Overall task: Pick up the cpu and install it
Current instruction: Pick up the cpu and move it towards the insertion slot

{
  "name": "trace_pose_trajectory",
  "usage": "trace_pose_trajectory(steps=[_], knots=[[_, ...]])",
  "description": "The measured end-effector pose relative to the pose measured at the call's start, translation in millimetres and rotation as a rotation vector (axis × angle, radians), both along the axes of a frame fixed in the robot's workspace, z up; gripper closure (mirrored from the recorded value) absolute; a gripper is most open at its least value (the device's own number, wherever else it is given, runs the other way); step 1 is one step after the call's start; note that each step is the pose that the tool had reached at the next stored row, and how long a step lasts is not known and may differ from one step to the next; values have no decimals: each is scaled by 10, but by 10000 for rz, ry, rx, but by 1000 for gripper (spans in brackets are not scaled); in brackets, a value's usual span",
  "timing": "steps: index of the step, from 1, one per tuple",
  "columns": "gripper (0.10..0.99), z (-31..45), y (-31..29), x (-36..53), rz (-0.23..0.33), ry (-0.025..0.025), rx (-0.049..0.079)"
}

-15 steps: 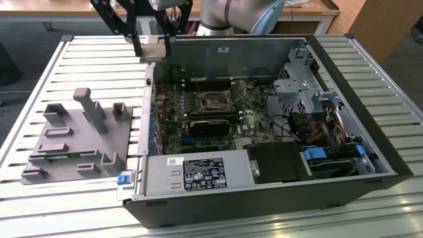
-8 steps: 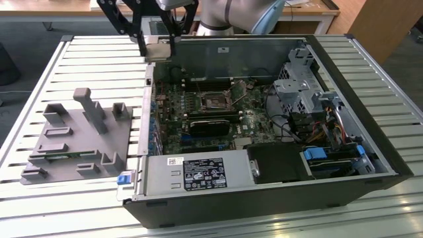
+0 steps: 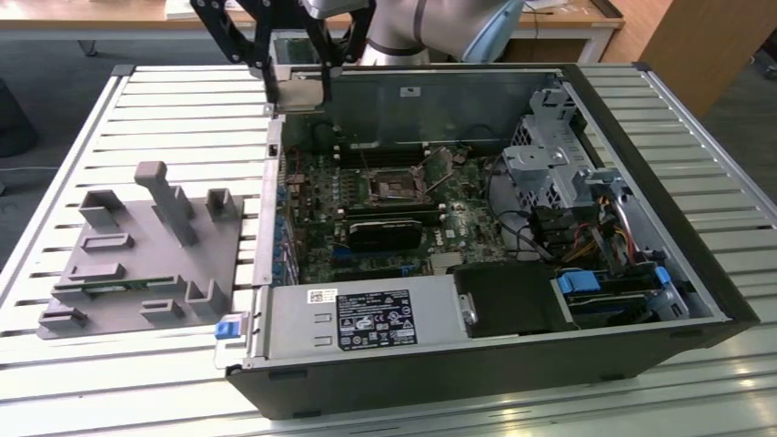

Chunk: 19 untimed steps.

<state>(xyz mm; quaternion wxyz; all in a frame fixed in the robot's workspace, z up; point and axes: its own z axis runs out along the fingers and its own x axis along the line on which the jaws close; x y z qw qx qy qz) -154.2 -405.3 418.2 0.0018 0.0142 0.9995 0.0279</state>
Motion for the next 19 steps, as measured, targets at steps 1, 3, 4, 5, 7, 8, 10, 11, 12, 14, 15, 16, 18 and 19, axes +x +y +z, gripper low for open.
trace_pose_trajectory(steps=[1,3,4,5,7,8,10,11,12,14,15,16,18,19], knots=[[545,0,0,11,0,0,0],[545,0,0,32,0,0,0],[545,0,0,41,-1,0,0],[545,0,0,51,0,0,0],[545,0,0,69,0,0,0],[545,0,0,78,0,0,0],[545,0,0,96,0,1,-1],[545,0,1,105,0,0,0],[545,0,1,113,0,0,0],[545,0,1,130,0,0,0],[545,0,1,140,0,0,0],[545,0,1,149,0,0,0],[545,0,1,167,0,0,0],[545,0,1,175,-1,0,0]])
